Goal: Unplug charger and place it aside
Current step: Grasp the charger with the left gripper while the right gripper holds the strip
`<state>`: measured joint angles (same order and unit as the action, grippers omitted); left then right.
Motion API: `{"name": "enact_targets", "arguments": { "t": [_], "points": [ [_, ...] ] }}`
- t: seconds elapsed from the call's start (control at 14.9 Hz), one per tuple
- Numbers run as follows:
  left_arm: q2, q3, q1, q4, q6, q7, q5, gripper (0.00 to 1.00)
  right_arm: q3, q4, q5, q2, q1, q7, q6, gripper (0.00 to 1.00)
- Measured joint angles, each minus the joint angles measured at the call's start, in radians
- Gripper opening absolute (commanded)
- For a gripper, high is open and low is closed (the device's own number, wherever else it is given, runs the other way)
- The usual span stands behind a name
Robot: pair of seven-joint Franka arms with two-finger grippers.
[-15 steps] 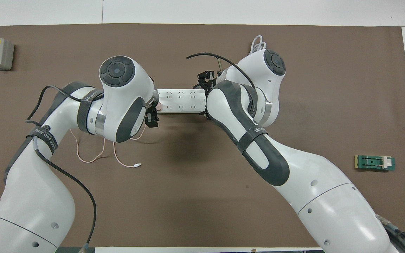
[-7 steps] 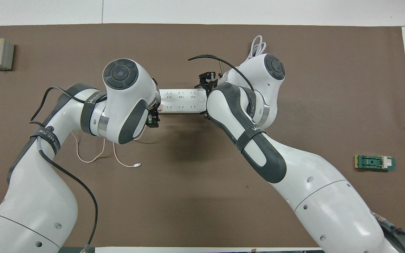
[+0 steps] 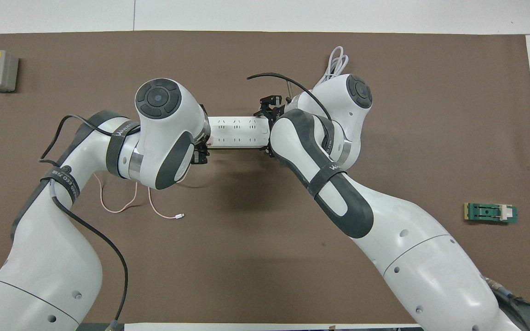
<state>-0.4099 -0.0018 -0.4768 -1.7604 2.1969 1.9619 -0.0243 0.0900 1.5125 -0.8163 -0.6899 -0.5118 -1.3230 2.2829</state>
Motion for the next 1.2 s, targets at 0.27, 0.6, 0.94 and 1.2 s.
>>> {"name": "enact_targets", "arguments": {
  "t": [0.27, 0.6, 0.94, 1.2],
  "points": [
    [0.0, 0.003, 0.0, -0.003, 0.022, -0.028, 0.003, 0.0, 0.0, 0.002, -0.001, -0.005, 0.002, 0.012, 0.006, 1.0],
    [0.0, 0.003, -0.001, -0.003, 0.023, -0.034, 0.003, 0.0, 0.0, 0.002, -0.007, -0.01, 0.006, 0.034, 0.006, 0.56],
    [0.0, 0.003, -0.001, -0.003, 0.023, -0.038, 0.004, 0.0, 0.0, 0.005, -0.028, -0.009, 0.009, 0.036, 0.005, 0.0],
    [0.0, 0.003, -0.001, -0.004, 0.023, -0.044, 0.004, 0.0, 0.001, 0.012, -0.068, -0.009, 0.015, 0.071, 0.001, 0.0]
  ]
}}
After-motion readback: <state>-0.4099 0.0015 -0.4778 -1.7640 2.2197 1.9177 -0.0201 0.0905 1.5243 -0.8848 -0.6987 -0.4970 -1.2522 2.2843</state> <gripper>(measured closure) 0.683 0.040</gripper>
